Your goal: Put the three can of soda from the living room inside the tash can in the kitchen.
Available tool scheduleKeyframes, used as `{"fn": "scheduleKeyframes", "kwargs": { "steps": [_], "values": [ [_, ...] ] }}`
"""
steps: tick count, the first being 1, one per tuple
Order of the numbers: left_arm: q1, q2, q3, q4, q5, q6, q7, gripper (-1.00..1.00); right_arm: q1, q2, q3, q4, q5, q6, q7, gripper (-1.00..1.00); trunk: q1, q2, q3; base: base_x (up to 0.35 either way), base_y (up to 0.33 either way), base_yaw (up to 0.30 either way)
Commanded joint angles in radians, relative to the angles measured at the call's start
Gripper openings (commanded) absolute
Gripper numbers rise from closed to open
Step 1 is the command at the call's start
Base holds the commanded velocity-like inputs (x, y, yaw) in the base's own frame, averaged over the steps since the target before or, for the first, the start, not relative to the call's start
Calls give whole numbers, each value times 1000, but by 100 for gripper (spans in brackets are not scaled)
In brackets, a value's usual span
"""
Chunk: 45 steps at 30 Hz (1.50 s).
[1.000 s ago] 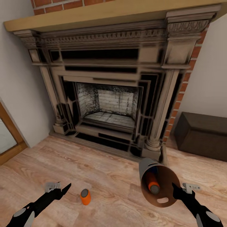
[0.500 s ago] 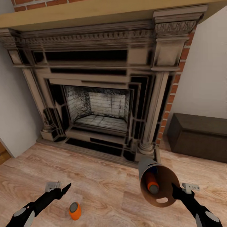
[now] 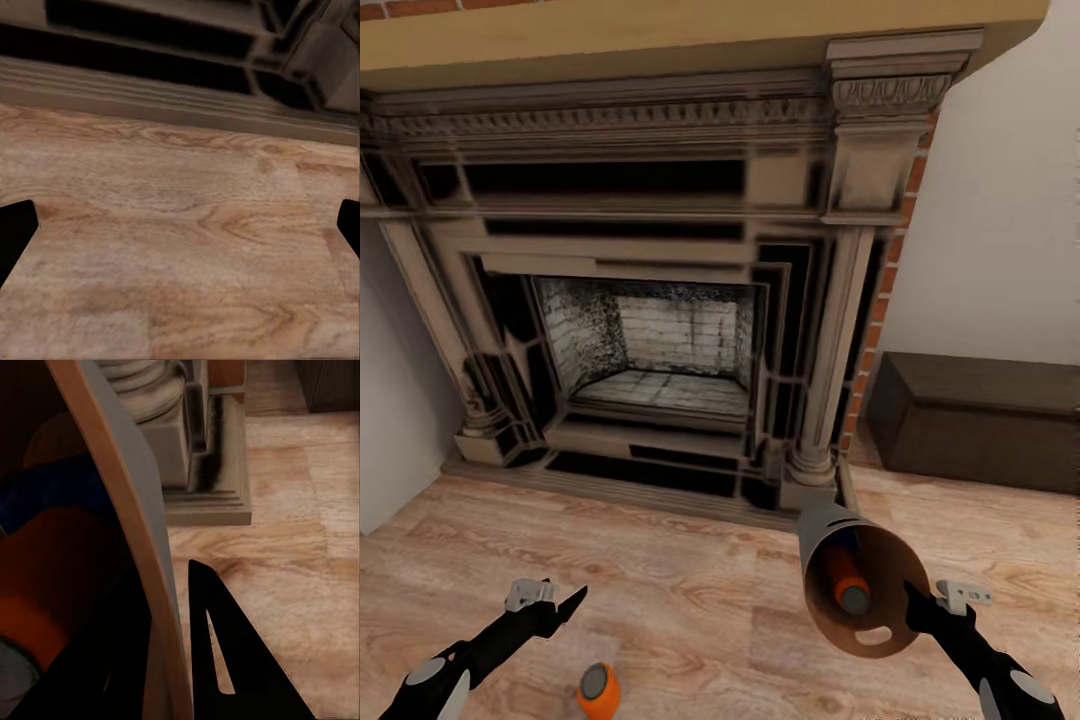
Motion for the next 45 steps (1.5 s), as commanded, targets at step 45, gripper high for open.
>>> {"fn": "scheduleKeyframes", "kwargs": {
  "steps": [45],
  "values": [
    [-7, -65, -50, 12, -28, 318, 297, 100, -1, 9, 10, 0, -1, 1, 6, -100, 4, -2, -28, 37, 40, -87]
  ]
}}
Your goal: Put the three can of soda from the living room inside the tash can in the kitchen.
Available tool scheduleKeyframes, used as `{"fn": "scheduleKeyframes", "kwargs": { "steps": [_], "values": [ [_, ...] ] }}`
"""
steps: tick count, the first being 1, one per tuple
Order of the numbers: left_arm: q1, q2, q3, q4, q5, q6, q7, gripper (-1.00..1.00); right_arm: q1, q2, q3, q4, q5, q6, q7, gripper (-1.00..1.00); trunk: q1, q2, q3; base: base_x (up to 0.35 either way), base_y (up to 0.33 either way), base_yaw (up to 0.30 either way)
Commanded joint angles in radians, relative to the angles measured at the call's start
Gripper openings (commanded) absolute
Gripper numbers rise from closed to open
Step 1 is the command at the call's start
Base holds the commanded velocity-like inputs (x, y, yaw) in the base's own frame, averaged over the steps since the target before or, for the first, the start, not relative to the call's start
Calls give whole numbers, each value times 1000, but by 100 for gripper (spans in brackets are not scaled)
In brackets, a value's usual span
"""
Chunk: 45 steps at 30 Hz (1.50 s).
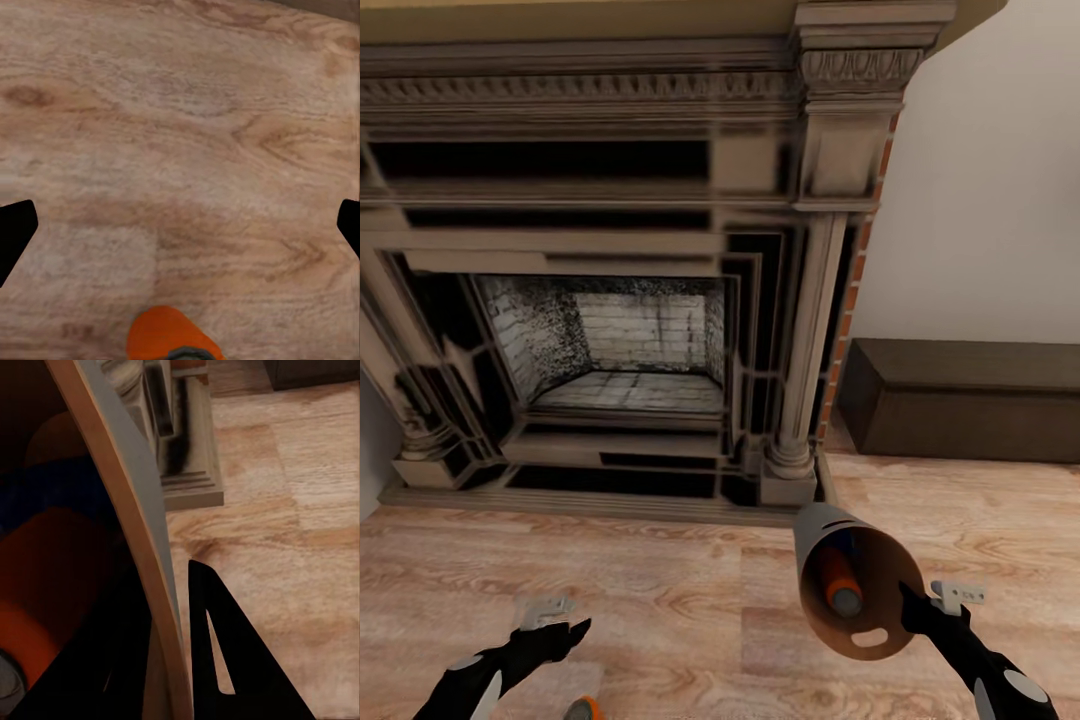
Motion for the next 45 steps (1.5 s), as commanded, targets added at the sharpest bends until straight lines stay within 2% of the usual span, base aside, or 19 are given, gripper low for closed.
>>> {"fn": "scheduleKeyframes", "kwargs": {
  "steps": [1, 2, 3, 5, 9, 19, 29, 37, 45],
  "values": [
    [0, -2, -27, 1, -1, 3, 2, 100, 0, 0, 0, -1, -12, 1, 6, -100, 0, 0, -4, 0, 0, 0],
    [0, -3, -55, 4, -2, 6, 6, 100, 0, 0, 0, -1, -12, 1, 6, -100, 1, -1, -8, 0, 0, 0],
    [0, -5, -111, 18, -2, 14, 17, 100, 0, 0, 1, -1, -12, 1, 6, -100, 1, -1, -12, 0, 0, 0],
    [-2, -8, -168, 43, 1, 24, 43, 100, 0, 0, 1, -1, -12, 1, 6, -100, 2, -1, -19, 0, 0, 0],
    [-6, -10, -213, 67, 4, 55, 76, 100, -1, 1, 1, 0, -12, 1, 6, -100, 4, -2, -35, 0, 0, 0],
    [-8, -16, -229, 74, 5, 107, 129, 100, 0, 2, 5, 4, -12, 1, 6, -100, 8, -5, -73, 0, 0, 0],
    [-7, -23, -230, 75, 9, 113, 140, 100, 0, 2, 6, 4, -11, 1, 6, -100, 8, -5, -73, 0, 0, 0],
    [-8, -23, -231, 75, 7, 113, 141, 100, 0, 2, 6, 4, -12, 1, 6, -100, 12, -6, -104, 0, 0, 0],
    [-7, -23, -231, 75, 7, 108, 141, 100, 0, 2, 6, 4, -11, 1, 6, -100, 12, -6, -104, 0, 0, 0]
  ]
}}
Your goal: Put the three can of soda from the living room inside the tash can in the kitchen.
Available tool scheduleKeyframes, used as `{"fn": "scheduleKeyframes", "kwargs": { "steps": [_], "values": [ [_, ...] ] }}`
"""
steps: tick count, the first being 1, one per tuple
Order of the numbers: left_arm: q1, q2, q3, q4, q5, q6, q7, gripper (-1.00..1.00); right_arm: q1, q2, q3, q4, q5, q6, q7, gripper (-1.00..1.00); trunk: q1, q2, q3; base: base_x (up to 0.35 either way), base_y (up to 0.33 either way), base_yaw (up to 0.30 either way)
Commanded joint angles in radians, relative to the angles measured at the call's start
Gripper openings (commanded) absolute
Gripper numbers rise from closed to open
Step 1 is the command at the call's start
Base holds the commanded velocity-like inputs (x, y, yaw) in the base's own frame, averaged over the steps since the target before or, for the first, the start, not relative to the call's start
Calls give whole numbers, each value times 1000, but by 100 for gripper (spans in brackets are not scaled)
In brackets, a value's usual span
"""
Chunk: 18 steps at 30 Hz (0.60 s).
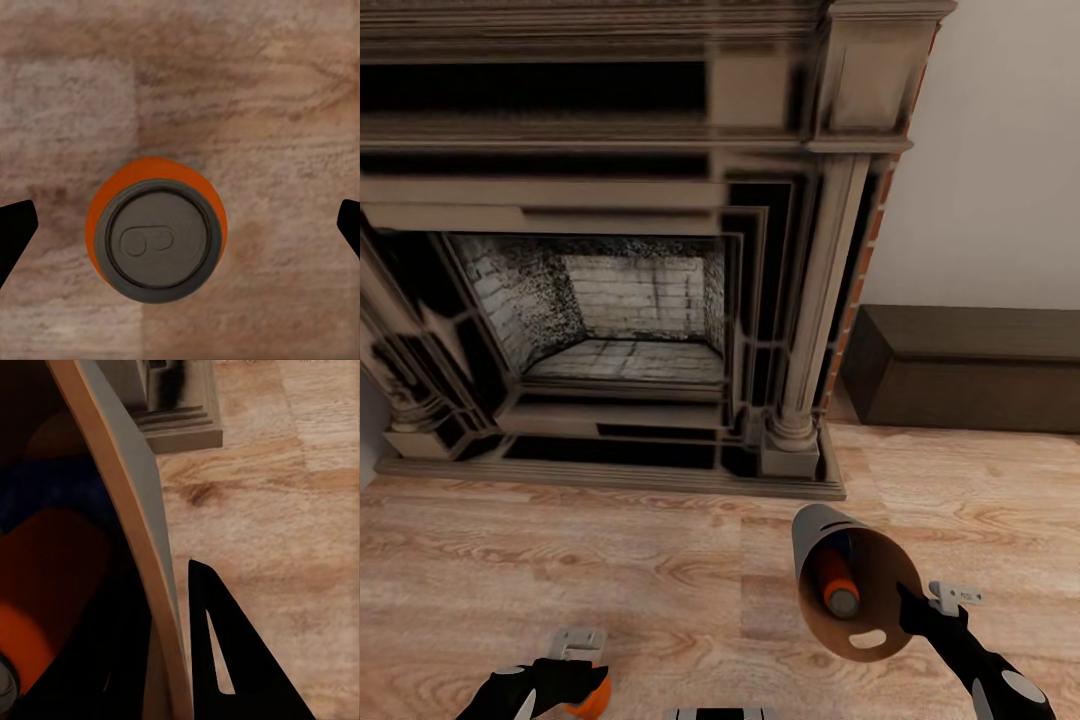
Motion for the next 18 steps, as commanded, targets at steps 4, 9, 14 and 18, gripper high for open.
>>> {"fn": "scheduleKeyframes", "kwargs": {
  "steps": [4, 9, 14, 18],
  "values": [
    [0, 0, 0, 0, 2, -1, -2, 100, 0, 0, 0, -1, -10, 1, 6, -100, 2, -1, -15, 0, 0, 0],
    [0, 0, 2, 0, 3, -4, -4, 100, -1, 1, 0, -1, -10, 1, 6, -100, 3, -2, -27, 0, 0, 0],
    [1, 1, 4, 0, 5, -8, -9, 100, 0, 2, 0, -1, -10, 1, 6, -100, 3, -2, -27, 0, 1, 0],
    [1, 1, 4, 0, 5, -10, -11, 100, 0, 2, 0, -1, -10, 1, 6, -100, 3, -2, -27, -52, 100, 0]
  ]
}}
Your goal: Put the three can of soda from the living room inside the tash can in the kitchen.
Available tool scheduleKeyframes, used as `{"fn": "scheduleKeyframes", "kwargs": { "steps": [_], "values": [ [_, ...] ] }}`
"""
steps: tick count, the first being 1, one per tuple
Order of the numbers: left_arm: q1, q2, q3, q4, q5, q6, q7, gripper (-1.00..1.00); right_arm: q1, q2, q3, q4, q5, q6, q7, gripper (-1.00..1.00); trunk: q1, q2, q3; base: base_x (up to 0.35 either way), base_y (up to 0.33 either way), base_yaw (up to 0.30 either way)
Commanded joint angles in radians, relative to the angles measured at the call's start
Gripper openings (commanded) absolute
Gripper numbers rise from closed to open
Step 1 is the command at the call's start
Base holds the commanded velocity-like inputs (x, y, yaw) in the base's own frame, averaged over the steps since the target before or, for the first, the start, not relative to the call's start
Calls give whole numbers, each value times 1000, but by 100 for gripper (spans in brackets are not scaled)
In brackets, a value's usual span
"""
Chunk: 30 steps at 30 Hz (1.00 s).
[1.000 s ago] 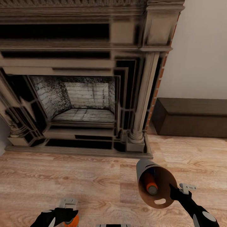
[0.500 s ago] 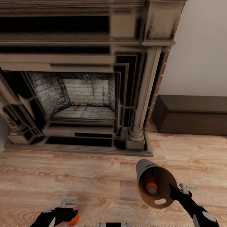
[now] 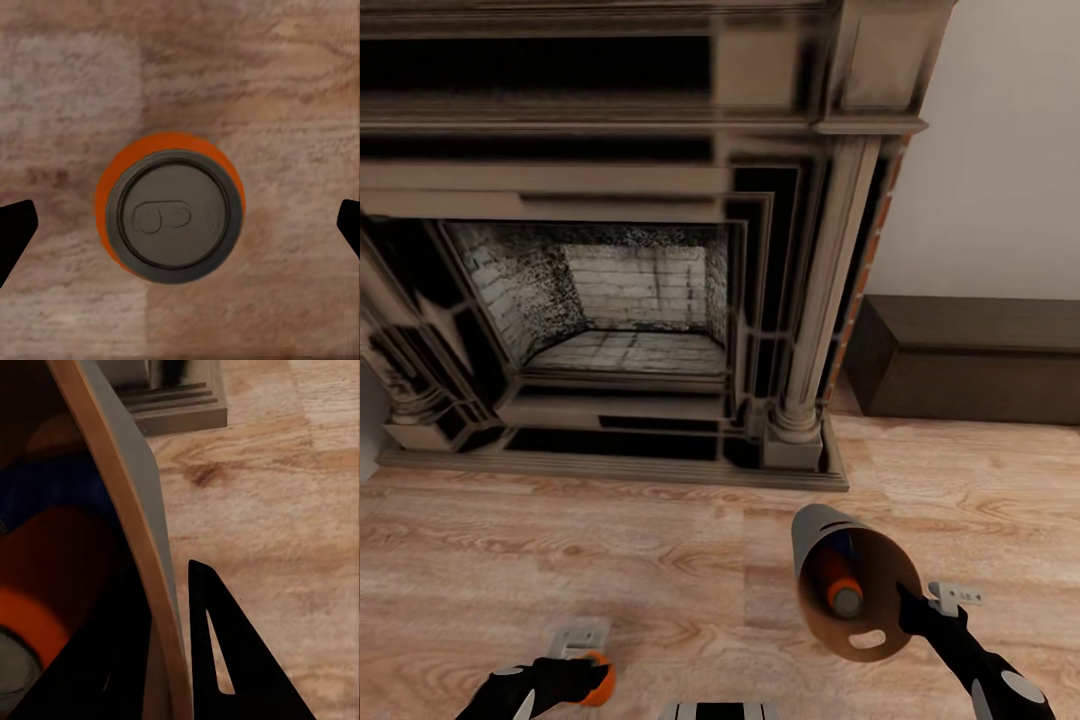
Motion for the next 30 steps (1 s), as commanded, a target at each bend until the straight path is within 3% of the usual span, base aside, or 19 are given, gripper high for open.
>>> {"fn": "scheduleKeyframes", "kwargs": {
  "steps": [1, 11, 20, 30],
  "values": [
    [0, 0, 0, 0, 0, 0, 0, 100, 0, 0, 0, -1, -10, 1, 6, -100, 0, 0, 0, -77, 187, 0],
    [1, 0, -3, -1, -1, -1, 7, 100, -1, 0, 2, 18, -9, 1, 6, -100, 0, 0, 0, -13, 35, 0],
    [1, 0, -6, 0, -1, -1, 5, 100, -1, 0, 2, 21, -9, 1, 6, -100, 4, -2, -35, 0, 1, 0],
    [1, 0, -5, -1, -1, -35, 0, 100, -1, 0, 3, 23, -9, 1, 6, -100, 4, -2, -35, 60, 0, 0]
  ]
}}
